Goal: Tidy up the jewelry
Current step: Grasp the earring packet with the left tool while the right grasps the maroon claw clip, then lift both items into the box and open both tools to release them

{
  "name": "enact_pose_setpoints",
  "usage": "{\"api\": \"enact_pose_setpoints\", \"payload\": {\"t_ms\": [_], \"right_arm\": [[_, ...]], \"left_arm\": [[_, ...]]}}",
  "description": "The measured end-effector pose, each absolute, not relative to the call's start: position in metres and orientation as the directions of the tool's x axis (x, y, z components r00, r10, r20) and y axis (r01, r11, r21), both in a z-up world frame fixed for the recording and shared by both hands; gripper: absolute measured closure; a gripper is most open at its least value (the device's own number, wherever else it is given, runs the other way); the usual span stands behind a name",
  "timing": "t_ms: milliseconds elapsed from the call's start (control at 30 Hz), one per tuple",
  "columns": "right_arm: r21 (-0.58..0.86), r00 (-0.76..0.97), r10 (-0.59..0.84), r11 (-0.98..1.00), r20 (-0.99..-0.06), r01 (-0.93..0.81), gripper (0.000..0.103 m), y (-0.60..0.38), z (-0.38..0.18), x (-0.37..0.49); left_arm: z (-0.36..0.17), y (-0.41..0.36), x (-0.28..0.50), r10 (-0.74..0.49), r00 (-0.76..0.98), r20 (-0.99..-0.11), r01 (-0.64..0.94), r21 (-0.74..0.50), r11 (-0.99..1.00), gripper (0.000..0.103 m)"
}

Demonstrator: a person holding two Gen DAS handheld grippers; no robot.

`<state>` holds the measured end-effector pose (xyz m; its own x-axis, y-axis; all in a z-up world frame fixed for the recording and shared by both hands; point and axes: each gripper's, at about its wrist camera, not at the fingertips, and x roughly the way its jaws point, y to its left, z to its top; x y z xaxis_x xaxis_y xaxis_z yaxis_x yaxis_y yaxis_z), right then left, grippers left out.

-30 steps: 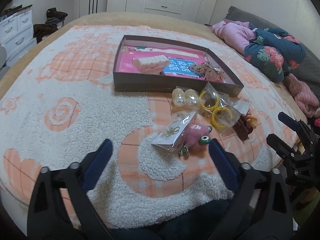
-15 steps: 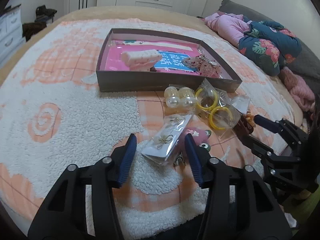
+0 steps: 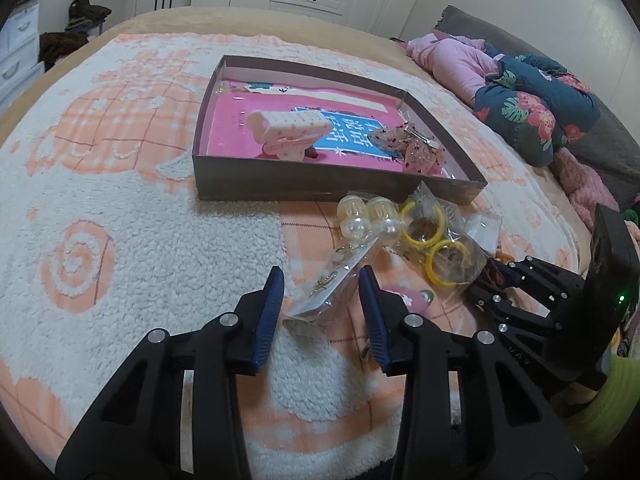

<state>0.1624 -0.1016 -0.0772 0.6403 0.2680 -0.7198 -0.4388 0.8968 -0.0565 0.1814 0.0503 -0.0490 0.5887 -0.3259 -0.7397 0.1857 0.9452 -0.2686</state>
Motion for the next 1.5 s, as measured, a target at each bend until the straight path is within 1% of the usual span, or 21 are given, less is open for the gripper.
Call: {"api": "enact_pose_setpoints", "payload": {"t_ms": [133,267,567,700,867,1167,1267,1300,1333,1367,1400,1433,1467,1500], "right_arm": [[-0.038,0.642,0.278,0.901,-0.715,-0.433,0.08,-0.103,-0.075,0.165],[-0.012,0.647,0.292,0.906,-0.704,-0.422,0.08,-0.108,-0.071,0.16],[0.017,0.675,0.315,0.912,-0.667,-0.409,0.08,-0.123,-0.055,0.143],[0.036,0.687,0.321,0.918,-0.652,-0.395,0.08,-0.133,-0.048,0.137],[0.017,0.706,0.311,0.921,-0.636,-0.39,0.08,-0.143,-0.041,0.127],[-0.008,0.626,0.27,0.915,-0.732,-0.403,0.08,-0.137,-0.071,0.129],[-0.012,0.621,0.262,0.916,-0.738,-0.401,0.079,-0.131,-0.073,0.136],[-0.011,0.617,0.262,0.915,-0.742,-0.402,0.078,-0.129,-0.074,0.139],[-0.011,0.616,0.26,0.916,-0.744,-0.4,0.074,-0.127,-0.074,0.143],[-0.011,0.616,0.258,0.917,-0.744,-0.398,0.072,-0.125,-0.076,0.146],[-0.011,0.616,0.257,0.918,-0.745,-0.396,0.072,-0.124,-0.076,0.149],[-0.009,0.615,0.258,0.918,-0.745,-0.396,0.073,-0.123,-0.078,0.151],[-0.014,0.62,0.257,0.918,-0.741,-0.397,0.086,-0.122,-0.078,0.152],[-0.027,0.624,0.253,0.915,-0.74,-0.402,0.089,-0.121,-0.077,0.152]], "left_arm": [[-0.05,0.05,0.188,-0.335,0.574,-0.747,0.203,-0.266,0.942,0.073],[-0.051,0.045,0.192,-0.353,0.557,-0.752,0.241,-0.26,0.935,0.08],[-0.048,0.037,0.182,-0.326,0.579,-0.747,0.271,-0.201,0.941,0.084],[-0.044,0.039,0.175,-0.331,0.595,-0.733,0.264,-0.21,0.941,0.084],[-0.037,0.045,0.167,-0.332,0.617,-0.714,0.244,-0.227,0.943,0.084],[-0.044,0.054,0.168,-0.322,0.602,-0.73,0.201,-0.253,0.947,0.084],[-0.048,0.056,0.17,-0.333,0.589,-0.736,0.189,-0.275,0.943,0.084],[-0.049,0.056,0.171,-0.334,0.585,-0.739,0.187,-0.278,0.942,0.083],[-0.05,0.057,0.172,-0.335,0.582,-0.741,0.187,-0.279,0.942,0.083],[-0.051,0.056,0.172,-0.337,0.577,-0.744,0.188,-0.28,0.941,0.08],[-0.053,0.055,0.173,-0.336,0.568,-0.751,0.189,-0.278,0.942,0.074],[-0.055,0.053,0.174,-0.333,0.56,-0.759,0.189,-0.274,0.943,0.072],[-0.058,0.05,0.175,-0.328,0.549,-0.769,0.192,-0.266,0.945,0.072],[-0.059,0.049,0.175,-0.326,0.544,-0.773,0.196,-0.261,0.945,0.073]]}}
